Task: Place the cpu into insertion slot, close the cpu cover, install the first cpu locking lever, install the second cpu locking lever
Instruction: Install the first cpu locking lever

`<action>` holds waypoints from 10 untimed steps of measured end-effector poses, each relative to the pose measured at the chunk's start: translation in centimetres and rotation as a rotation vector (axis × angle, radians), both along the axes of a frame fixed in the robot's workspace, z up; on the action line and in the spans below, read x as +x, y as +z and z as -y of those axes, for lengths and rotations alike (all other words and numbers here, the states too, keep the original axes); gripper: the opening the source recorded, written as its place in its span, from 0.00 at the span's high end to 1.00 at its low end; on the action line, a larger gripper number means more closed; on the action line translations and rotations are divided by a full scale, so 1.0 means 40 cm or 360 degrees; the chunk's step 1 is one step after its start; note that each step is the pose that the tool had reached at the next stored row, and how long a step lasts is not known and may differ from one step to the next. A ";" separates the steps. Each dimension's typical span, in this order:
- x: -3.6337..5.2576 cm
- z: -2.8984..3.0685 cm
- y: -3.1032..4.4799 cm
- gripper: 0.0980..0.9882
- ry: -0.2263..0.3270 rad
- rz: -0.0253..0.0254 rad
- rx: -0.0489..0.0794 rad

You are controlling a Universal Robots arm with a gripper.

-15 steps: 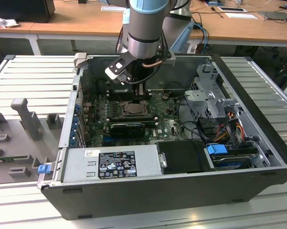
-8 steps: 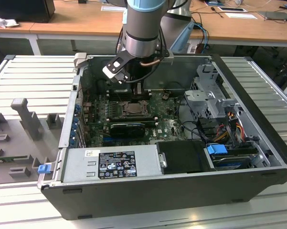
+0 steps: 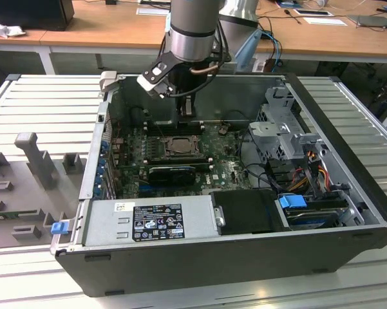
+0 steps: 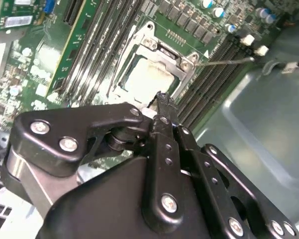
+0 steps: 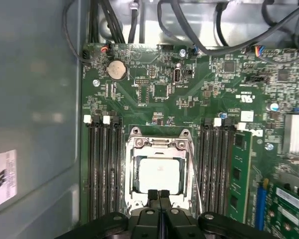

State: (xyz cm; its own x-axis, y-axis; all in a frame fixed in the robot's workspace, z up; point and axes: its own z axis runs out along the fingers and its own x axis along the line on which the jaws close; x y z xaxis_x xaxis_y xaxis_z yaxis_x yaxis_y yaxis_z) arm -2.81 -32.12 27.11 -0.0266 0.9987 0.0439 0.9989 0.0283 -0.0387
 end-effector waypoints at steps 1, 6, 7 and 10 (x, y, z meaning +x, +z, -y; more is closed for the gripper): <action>0.000 0.000 0.014 0.99 0.0000 -0.00001 -0.0001; 0.000 -0.001 0.025 0.99 0.0206 0.00001 -0.0002; 0.000 -0.001 0.025 0.99 0.0238 0.00002 -0.0001; 0.000 -0.001 0.025 0.99 0.0335 0.00003 -0.0002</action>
